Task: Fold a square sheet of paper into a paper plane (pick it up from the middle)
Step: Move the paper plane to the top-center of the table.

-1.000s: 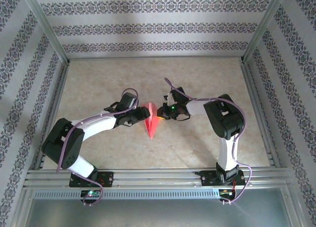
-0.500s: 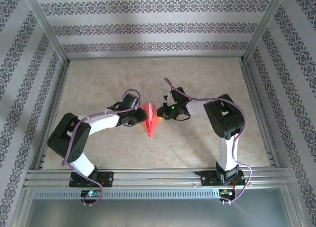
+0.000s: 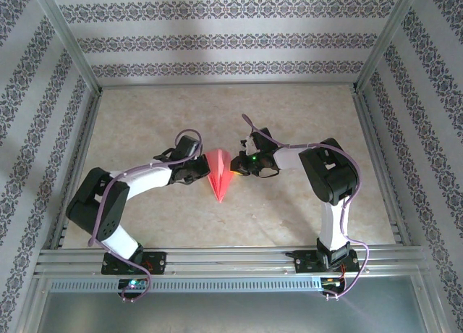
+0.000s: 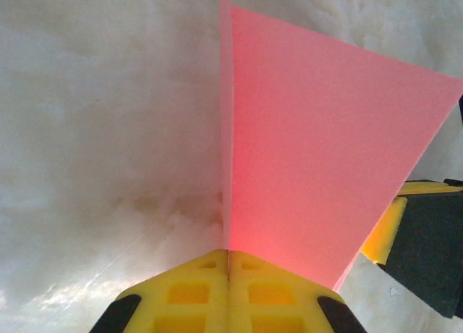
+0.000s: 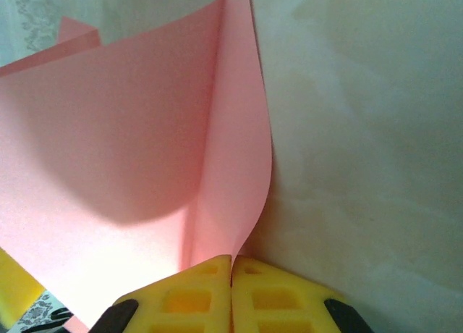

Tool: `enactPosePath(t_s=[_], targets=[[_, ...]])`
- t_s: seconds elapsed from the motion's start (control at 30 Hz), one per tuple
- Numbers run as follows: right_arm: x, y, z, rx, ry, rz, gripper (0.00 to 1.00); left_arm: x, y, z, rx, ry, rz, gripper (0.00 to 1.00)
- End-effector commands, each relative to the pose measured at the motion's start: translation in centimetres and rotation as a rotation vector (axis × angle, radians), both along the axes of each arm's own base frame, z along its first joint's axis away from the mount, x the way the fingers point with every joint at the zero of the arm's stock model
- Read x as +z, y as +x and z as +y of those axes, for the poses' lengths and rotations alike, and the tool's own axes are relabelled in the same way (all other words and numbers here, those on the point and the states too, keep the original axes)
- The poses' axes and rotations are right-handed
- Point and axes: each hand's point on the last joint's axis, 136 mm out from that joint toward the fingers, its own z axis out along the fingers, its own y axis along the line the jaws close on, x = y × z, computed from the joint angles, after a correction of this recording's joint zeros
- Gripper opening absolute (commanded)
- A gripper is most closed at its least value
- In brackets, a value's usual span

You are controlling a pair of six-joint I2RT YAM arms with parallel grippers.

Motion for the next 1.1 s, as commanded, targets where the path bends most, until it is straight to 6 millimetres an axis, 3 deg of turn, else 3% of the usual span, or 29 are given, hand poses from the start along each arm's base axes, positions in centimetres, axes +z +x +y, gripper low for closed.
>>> enactPosePath(t_s=[0.0, 0.4, 0.63, 0.87, 1.07], targets=[[-1.7, -0.6, -2.0, -0.051, -0.065, 0.052, 0.08, -0.2, -0.6, 2.1, 0.089, 0.035, 0.008, 0.00], [-1.6, -0.6, -2.0, -0.063, -0.062, 0.058, 0.08, -1.0, -1.4, 3.1, 0.176, 0.000, -0.005, 0.00], [-1.3, -0.5, -1.7, -0.055, -0.051, 0.057, 0.09, 1.5, -1.4, 3.3, 0.147, 0.009, -0.054, 0.20], [-1.3, -0.5, -1.5, -0.051, -0.047, 0.061, 0.10, 4.1, -2.2, 0.5, 0.028, -0.038, -0.074, 0.34], [-1.5, -0.5, -1.5, -0.051, -0.047, 0.071, 0.14, 2.1, -3.0, -1.2, -0.005, 0.032, 0.006, 0.36]])
